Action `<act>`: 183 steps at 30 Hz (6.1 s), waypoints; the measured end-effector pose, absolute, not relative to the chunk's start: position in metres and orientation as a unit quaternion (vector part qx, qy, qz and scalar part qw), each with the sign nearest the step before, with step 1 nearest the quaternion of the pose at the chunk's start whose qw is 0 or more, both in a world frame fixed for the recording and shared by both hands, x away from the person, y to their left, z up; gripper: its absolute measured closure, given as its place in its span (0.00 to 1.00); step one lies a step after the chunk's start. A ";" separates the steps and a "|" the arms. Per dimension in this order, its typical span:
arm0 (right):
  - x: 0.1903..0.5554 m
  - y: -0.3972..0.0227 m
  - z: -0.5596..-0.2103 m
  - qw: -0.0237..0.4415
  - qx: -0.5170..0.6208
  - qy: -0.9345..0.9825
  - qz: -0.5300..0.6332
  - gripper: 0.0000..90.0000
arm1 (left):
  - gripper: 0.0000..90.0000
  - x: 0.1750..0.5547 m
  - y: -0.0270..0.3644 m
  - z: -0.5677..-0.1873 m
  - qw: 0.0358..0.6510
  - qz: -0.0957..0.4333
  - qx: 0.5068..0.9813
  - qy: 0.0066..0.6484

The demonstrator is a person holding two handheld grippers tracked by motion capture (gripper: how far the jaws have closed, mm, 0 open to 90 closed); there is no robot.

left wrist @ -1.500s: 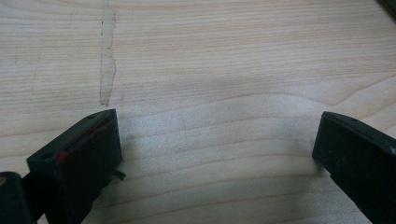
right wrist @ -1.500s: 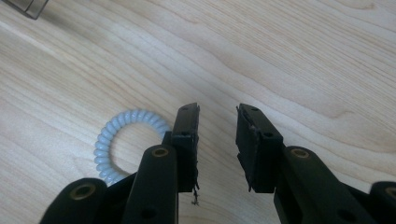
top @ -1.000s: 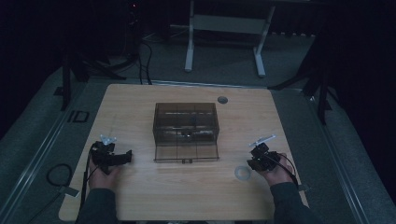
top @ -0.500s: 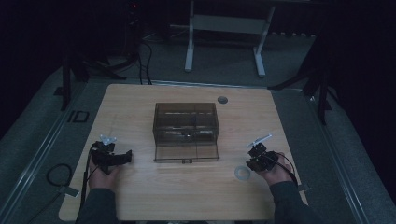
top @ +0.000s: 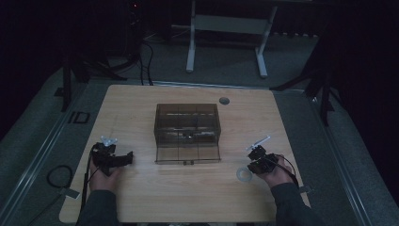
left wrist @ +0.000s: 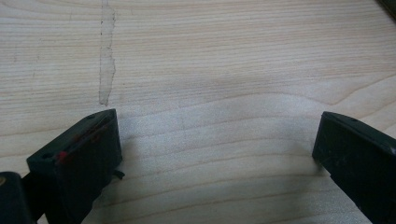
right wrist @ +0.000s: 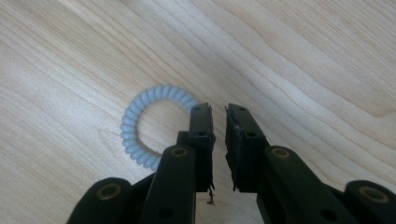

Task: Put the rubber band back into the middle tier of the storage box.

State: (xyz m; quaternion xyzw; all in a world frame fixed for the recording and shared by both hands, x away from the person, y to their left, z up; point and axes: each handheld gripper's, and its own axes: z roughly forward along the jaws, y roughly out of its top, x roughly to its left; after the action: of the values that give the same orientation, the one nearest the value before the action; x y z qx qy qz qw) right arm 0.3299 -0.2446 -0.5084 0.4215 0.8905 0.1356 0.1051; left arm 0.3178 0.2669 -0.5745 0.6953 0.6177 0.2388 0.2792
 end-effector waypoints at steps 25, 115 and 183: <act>0.335 -0.235 -0.512 0.082 0.406 0.905 0.102 0.89 | 0.01 0.318 0.267 -0.575 0.279 0.239 0.695 0.618; 0.346 -0.205 -0.493 0.044 0.365 0.929 0.032 0.91 | 0.01 0.318 0.267 -0.574 0.279 0.238 0.696 0.617; 0.347 -0.173 -0.459 0.052 0.325 0.942 0.068 0.91 | 0.01 0.318 0.267 -0.574 0.280 0.238 0.699 0.614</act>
State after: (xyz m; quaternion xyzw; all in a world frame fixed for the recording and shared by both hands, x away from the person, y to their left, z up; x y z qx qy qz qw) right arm 0.3475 -0.1732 -0.4593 0.3246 0.9420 0.0678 0.0521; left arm 0.3177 0.2667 -0.5745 0.6988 0.6139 0.2378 0.2798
